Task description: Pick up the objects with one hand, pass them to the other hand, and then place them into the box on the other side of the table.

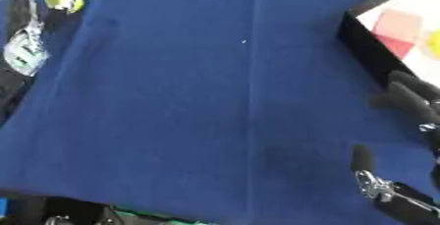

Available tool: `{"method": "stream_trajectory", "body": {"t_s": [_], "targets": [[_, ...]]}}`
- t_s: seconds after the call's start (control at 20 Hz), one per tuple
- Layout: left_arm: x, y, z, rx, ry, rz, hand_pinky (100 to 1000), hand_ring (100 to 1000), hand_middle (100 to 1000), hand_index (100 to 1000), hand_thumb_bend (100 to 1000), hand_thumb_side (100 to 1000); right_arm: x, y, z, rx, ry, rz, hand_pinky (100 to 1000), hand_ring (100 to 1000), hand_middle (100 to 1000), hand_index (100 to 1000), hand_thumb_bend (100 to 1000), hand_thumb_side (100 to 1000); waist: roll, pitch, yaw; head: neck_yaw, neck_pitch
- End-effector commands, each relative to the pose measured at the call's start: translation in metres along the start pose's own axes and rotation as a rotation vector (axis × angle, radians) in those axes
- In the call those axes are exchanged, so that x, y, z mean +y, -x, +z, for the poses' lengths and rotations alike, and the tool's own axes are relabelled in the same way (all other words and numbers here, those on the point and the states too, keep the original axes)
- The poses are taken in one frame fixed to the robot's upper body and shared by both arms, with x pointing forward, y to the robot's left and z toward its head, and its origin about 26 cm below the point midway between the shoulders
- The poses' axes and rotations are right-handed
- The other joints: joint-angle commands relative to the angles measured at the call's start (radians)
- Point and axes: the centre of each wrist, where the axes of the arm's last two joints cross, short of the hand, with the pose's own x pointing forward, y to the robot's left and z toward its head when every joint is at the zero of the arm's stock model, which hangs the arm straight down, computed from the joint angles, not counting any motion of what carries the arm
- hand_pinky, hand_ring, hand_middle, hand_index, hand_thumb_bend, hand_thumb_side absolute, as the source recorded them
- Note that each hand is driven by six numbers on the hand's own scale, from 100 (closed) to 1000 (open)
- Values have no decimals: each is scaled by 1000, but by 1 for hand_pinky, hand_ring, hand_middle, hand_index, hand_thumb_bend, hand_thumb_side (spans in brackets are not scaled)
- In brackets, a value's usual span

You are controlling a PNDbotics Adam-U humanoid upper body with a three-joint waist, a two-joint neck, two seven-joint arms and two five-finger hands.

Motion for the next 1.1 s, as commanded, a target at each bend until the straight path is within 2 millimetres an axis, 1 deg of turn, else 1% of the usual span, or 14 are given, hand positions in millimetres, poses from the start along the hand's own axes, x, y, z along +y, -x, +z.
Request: {"method": "stream_trajectory", "body": {"t_s": [0.05, 0.3, 0.35, 0.4, 0.6, 0.7, 0.75, 0.85, 0.9, 0.95, 1.0, 1.1], "targets": [[17, -11, -10, -55, -72, -63, 860, 809, 832, 937, 522, 783, -5, -2, -4, -16, 9, 12, 911, 925, 693, 1000, 100, 280, -3, -31, 0, -8, -23], [18, -19, -10, -112, -73, -150, 861, 827, 852, 956, 623, 714, -5, -3, -4, -16, 7, 9, 911, 925, 691, 1000, 100, 285, -1, -34, 0, -12, -32], [18, -19, -10, -122, -60, -171, 859, 826, 851, 956, 629, 703, -5, -3, -4, -14, 7, 9, 911, 925, 690, 1000, 100, 287, -1, -35, 0, -12, -32], [18, -20, -10, -131, -44, -192, 852, 821, 847, 955, 630, 671, -5, -3, -3, -13, 6, 9, 911, 925, 689, 1000, 100, 289, -1, -35, 0, -11, -32], [17, -21, -10, -149, 37, -252, 832, 801, 826, 940, 559, 534, -5, -3, -3, -10, 5, 7, 911, 925, 687, 1000, 100, 295, 0, -38, 1, -9, -33], [17, -21, -10, -144, 73, -275, 829, 798, 816, 932, 536, 419, -5, -3, -3, -9, 4, 6, 911, 925, 684, 1000, 100, 295, -1, -39, 1, -8, -34], [17, -21, -10, -137, 85, -283, 828, 794, 811, 929, 533, 397, -5, -3, -3, -8, 4, 6, 911, 925, 683, 1000, 100, 295, -1, -39, 2, -8, -34], [17, -21, -10, -125, 99, -293, 819, 781, 795, 917, 523, 313, -5, -2, -3, -7, 4, 6, 911, 925, 681, 1000, 100, 299, -1, -40, 2, -6, -34], [17, -21, -10, -118, 104, -296, 806, 762, 769, 896, 511, 208, -5, -2, -3, -6, 4, 6, 912, 925, 680, 1000, 100, 300, -1, -40, 2, -4, -34], [17, -21, -10, -112, 106, -299, 796, 745, 747, 877, 504, 158, -5, -2, -3, -6, 3, 5, 912, 925, 679, 1000, 100, 300, -2, -40, 3, -3, -34], [17, -21, -10, -106, 102, -300, 772, 706, 696, 841, 486, 165, -5, -2, -3, -6, 3, 5, 912, 925, 677, 1000, 100, 300, -2, -40, 3, -3, -34], [17, -22, -10, -93, 83, -301, 752, 669, 645, 808, 449, 165, -5, -2, -3, -5, 2, 5, 912, 924, 676, 1000, 100, 300, -3, -40, 4, -2, -35]]}}
